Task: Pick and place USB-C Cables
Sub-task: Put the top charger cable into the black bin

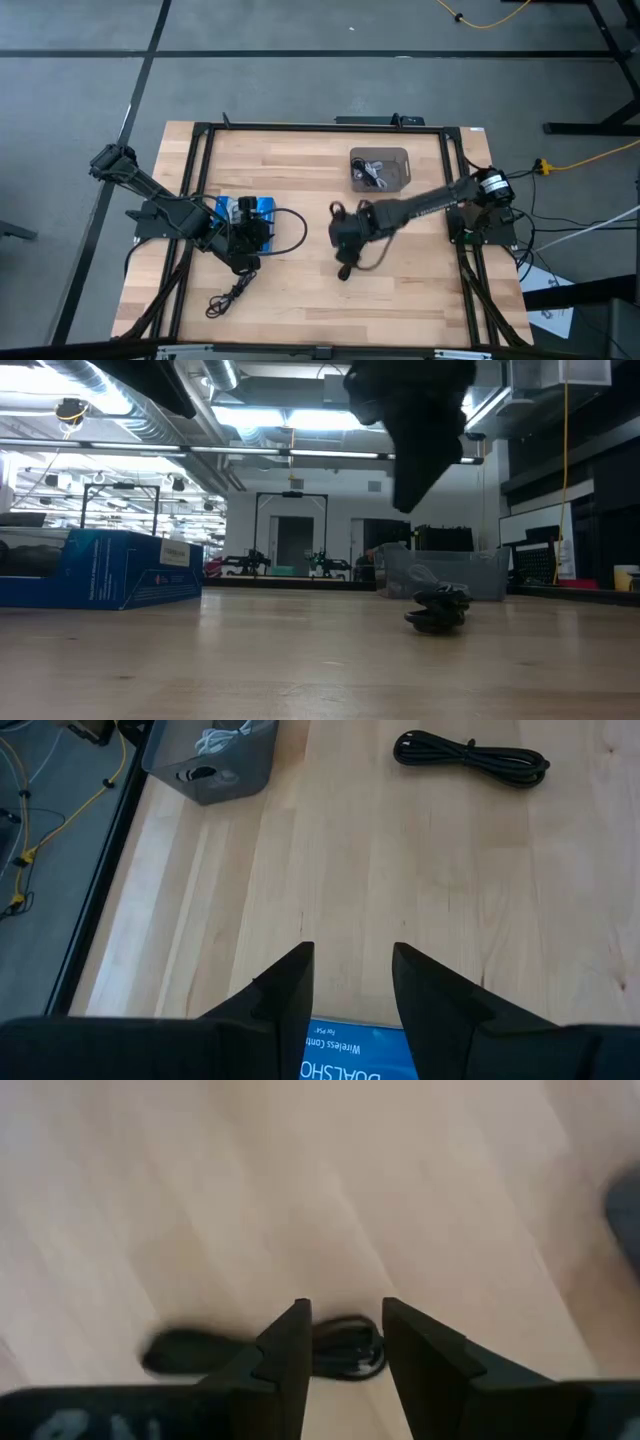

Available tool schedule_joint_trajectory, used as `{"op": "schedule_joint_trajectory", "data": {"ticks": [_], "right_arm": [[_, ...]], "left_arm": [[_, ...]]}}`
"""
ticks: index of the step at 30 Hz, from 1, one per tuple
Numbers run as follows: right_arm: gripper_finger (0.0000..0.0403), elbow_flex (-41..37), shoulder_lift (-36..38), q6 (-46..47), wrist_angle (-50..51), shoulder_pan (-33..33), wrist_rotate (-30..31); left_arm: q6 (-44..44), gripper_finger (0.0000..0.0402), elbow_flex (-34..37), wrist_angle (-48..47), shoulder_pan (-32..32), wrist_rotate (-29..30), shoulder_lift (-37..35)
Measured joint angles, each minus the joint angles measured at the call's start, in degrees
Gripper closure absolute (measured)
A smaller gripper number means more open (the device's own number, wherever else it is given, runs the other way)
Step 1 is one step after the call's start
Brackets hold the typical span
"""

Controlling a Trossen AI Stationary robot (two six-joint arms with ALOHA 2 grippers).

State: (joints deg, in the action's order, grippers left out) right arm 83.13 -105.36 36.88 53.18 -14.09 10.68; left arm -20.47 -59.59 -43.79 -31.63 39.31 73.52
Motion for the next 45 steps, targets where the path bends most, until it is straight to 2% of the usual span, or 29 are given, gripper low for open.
{"op": "schedule_joint_trajectory", "data": {"ticks": [7,12,14,23,33,39,45], "right_arm": [[0.0273,-8.71,0.02,-29.41,-12.69,-5.5,0.09],[0.0273,-14.89,0.02,-40.64,-21.59,-6.81,0.46],[0.0273,-16.2,0.02,-41.6,-23.81,-6.9,0.26],[0.0273,-17.05,0.02,-38.93,-21.74,-6.86,-3.53],[0.0273,-18.92,0.02,-45.26,-22.83,-6.75,-4.74],[0.0273,-24.09,0.34,-43.27,-28.42,-6.75,-0.05],[0.0273,-25.95,0.24,-42.76,-32.79,-6.7,2.09]], "left_arm": [[-0.09,0.0271,0.0,0.14,0.0,0.0,0.0],[-0.07,0.0271,0.0,0.16,0.0,0.0,0.0],[0.02,0.0271,0.0,0.16,-0.01,0.0,0.0],[0.05,0.0271,0.0,0.16,-0.01,-0.01,0.0],[0.0,0.0271,0.0,0.18,0.0,0.0,0.0],[-0.02,0.0271,0.0,0.18,0.01,-0.02,0.0],[-0.06,0.0271,0.0,0.18,0.01,0.0,0.0]]}}
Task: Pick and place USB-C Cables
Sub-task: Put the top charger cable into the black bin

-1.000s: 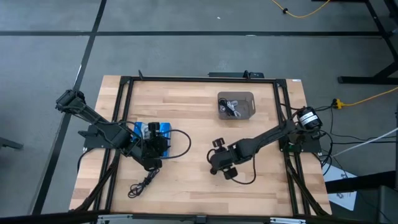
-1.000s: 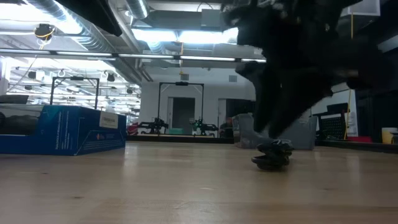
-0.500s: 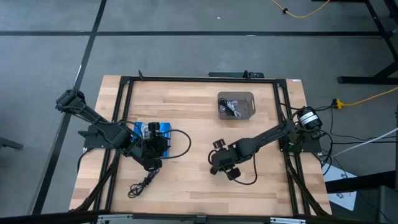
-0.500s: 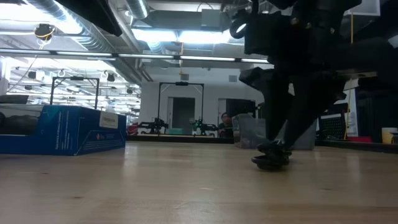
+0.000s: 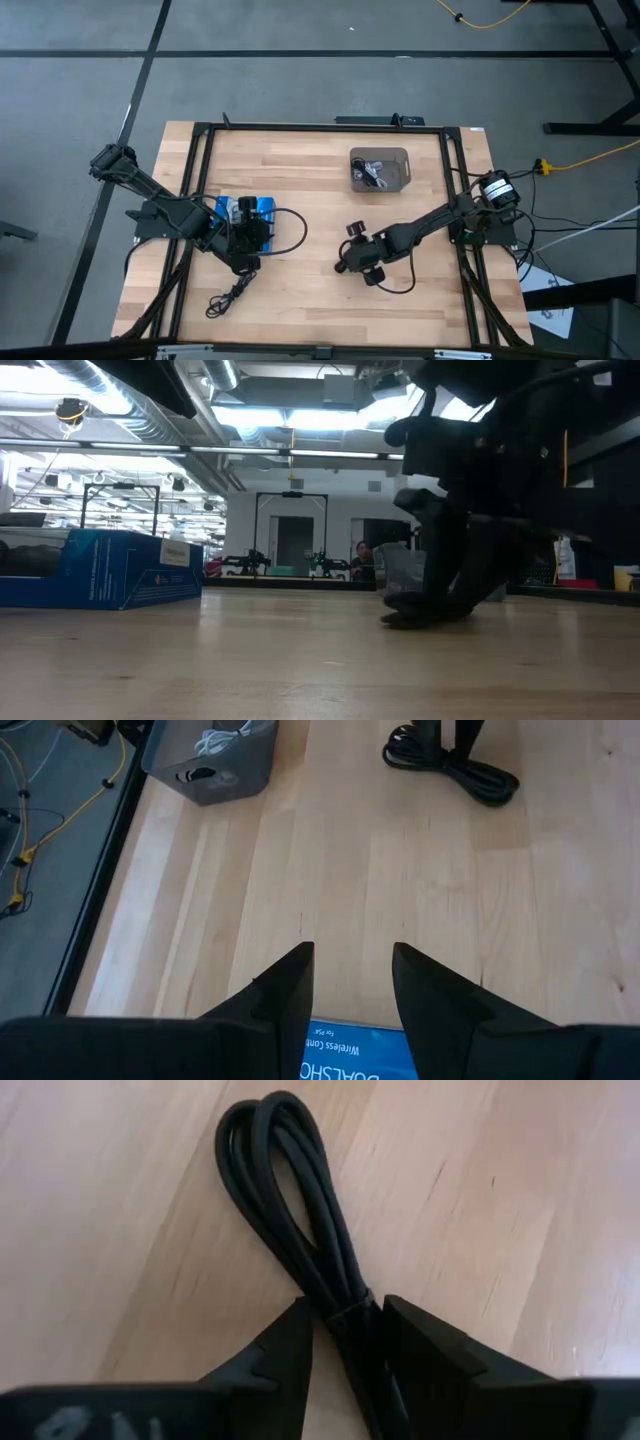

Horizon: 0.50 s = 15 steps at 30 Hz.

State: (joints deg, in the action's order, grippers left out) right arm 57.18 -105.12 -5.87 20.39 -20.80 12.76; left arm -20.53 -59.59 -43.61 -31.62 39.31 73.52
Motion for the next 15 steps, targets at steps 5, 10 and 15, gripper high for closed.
{"op": "schedule_joint_trajectory", "data": {"ticks": [5,10,15], "right_arm": [[0.0283,-2.34,0.03,13.75,1.79,0.03,5.65],[0.0328,-3.75,0.17,37.47,2.52,0.07,7.31],[0.0353,-2.7,-0.06,53.42,4.34,-0.17,13.11]], "left_arm": [[-0.01,0.0271,0.0,0.55,-0.02,-0.02,0.0],[-0.05,0.0271,0.0,0.96,0.0,0.0,0.0],[-0.05,0.0271,0.0,0.93,-0.01,-0.01,0.0]]}}
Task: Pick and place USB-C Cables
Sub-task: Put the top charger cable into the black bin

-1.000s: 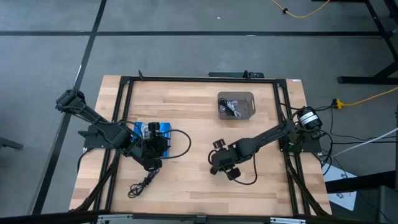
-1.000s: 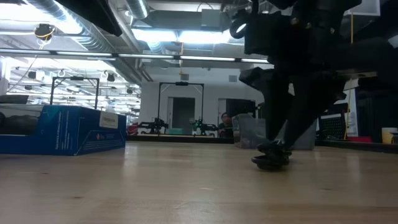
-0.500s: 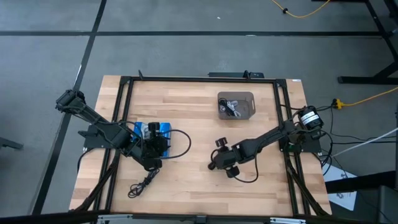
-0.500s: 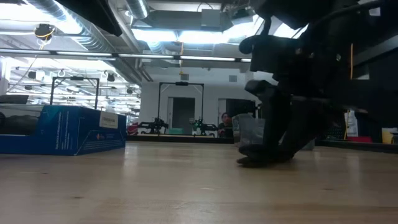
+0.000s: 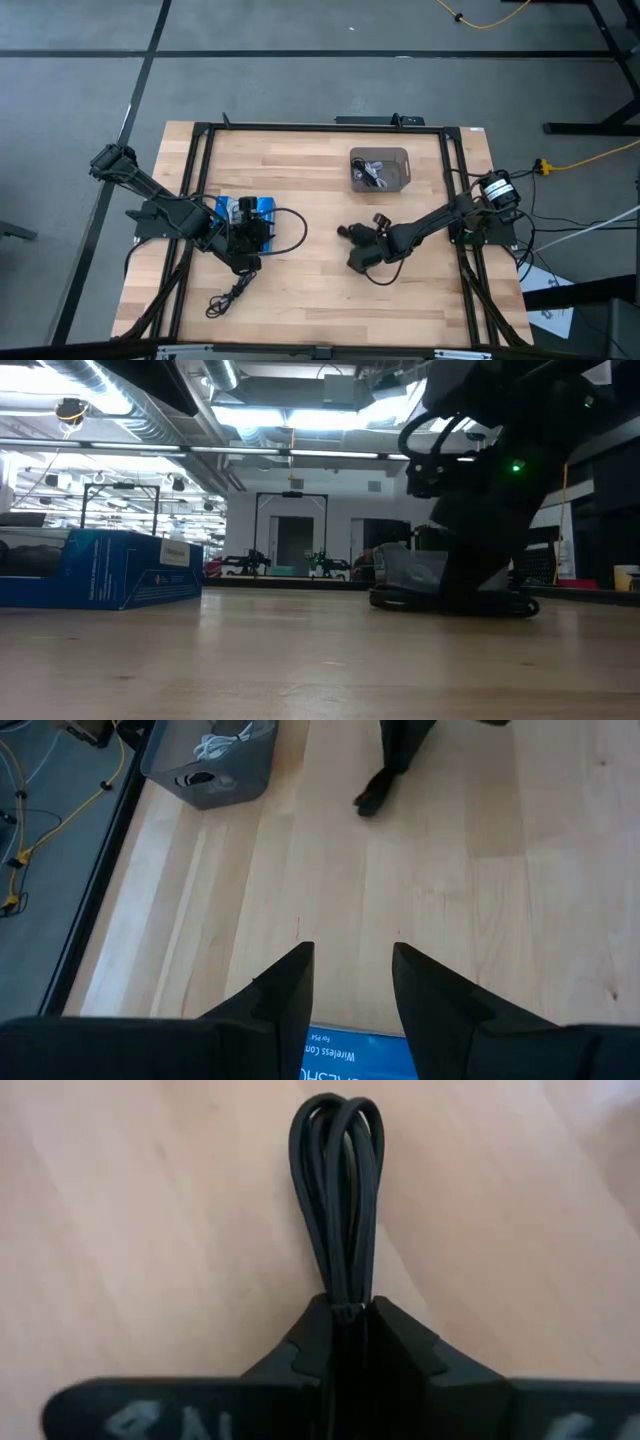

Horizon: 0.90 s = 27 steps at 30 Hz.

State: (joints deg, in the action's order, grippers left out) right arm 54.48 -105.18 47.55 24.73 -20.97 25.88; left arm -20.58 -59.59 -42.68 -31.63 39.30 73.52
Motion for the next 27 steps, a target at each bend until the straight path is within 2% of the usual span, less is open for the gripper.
{"op": "schedule_joint_trajectory", "data": {"ticks": [3,7,12,14,17,18,19,22,27], "right_arm": [[0.0353,2.75,0.08,-1.16,3.4,-0.03,7.26],[0.0353,11.33,2.91,-5.92,12.55,0.62,19.51],[0.0354,23.36,4.79,-6.49,35.13,0.97,30.68],[0.0354,28.03,5.6,-2.17,46.16,1.75,35.35],[0.0354,33.62,5.58,7.61,62.52,3.61,39.04],[0.0354,34.65,5.81,10.82,66.07,4.55,40.09],[0.0354,34.94,6.46,10.94,65.59,5.74,40.64],[0.0354,33.94,9.23,4.32,61.52,10.85,38.9],[0.0354,29.66,11.66,1.92,63.86,22.84,28.77]], "left_arm": [[0.0,0.0271,0.0,-0.01,0.01,0.01,0.0],[0.0,0.0271,0.0,-0.07,0.01,0.01,0.0],[0.17,0.0271,0.0,-0.09,0.0,0.01,0.0],[0.17,0.0271,0.0,-0.09,0.01,0.01,0.0],[0.2,0.0271,0.0,-0.1,0.01,0.01,0.0],[0.2,0.0271,0.0,-0.13,-0.01,0.01,-0.02],[0.2,0.0271,0.0,-0.11,-0.01,0.01,-0.02],[0.2,0.0271,0.01,0.05,0.0,0.06,-0.07],[0.22,0.0271,0.02,-0.2,0.01,0.19,-0.04]]}}
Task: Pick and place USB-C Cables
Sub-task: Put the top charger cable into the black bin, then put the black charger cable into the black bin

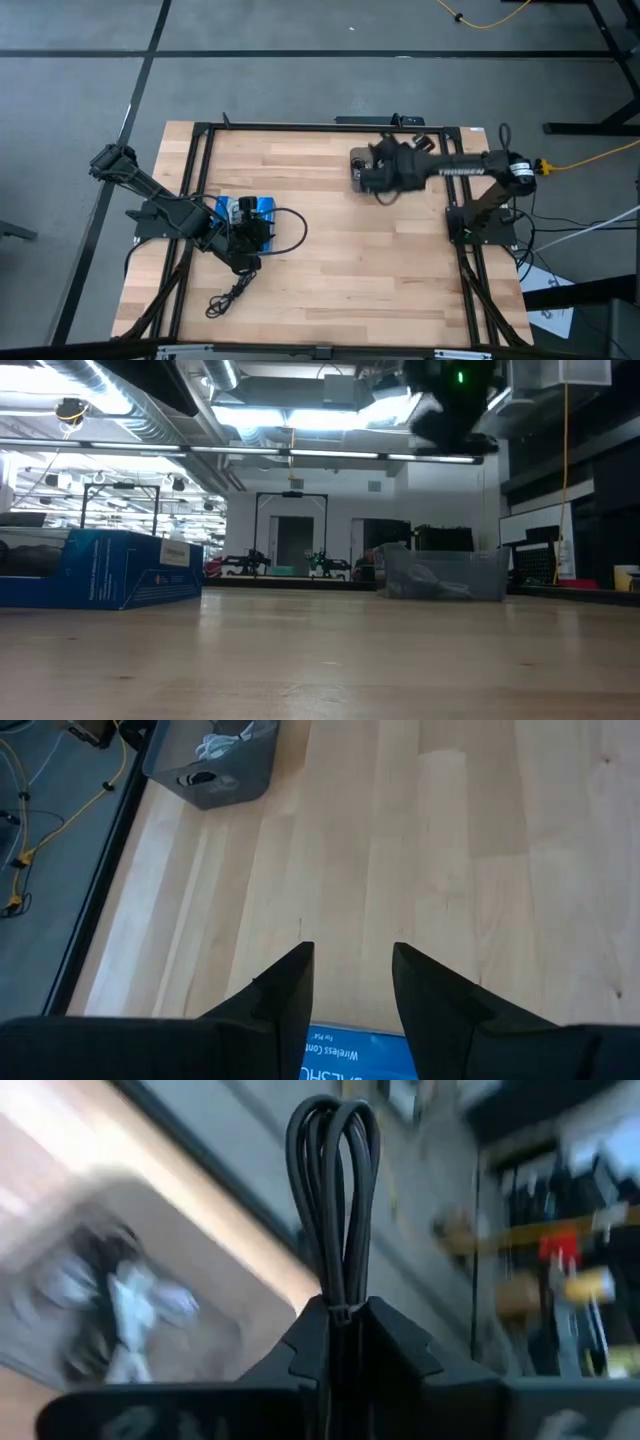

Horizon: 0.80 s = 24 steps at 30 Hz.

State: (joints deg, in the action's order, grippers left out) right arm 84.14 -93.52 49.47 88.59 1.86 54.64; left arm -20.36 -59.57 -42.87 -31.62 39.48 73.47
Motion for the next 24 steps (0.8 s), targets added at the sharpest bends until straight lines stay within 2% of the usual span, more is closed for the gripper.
{"op": "schedule_joint_trajectory", "data": {"ticks": [3,6,12,15,21,24], "right_arm": [[0.0354,-4.21,0.95,-7.74,-3.69,6.66,-9.13],[0.0354,-8.92,1.51,-18.66,-13.0,10.91,-16.78],[0.0354,-15.98,1.71,-35.16,-34.58,15.2,-22.1],[0.0348,-18.42,1.8,-37.94,-38.43,15.72,-24.09],[0.0236,-20.76,1.8,-35.53,-37.61,15.72,-22.86],[0.0199,-20.48,1.8,-34.66,-36.48,15.72,-22.89]], "left_arm": [[0.0,0.0271,0.0,0.04,0.0,0.0,0.0],[0.0,0.0271,0.0,0.06,0.0,0.02,0.0],[0.02,0.0271,0.0,0.08,0.0,0.02,0.02],[0.02,0.0271,0.0,0.07,0.0,0.02,0.02],[0.02,0.0271,0.0,0.07,0.0,0.02,0.02],[0.02,0.0271,0.0,0.07,-0.01,0.02,0.02]]}}
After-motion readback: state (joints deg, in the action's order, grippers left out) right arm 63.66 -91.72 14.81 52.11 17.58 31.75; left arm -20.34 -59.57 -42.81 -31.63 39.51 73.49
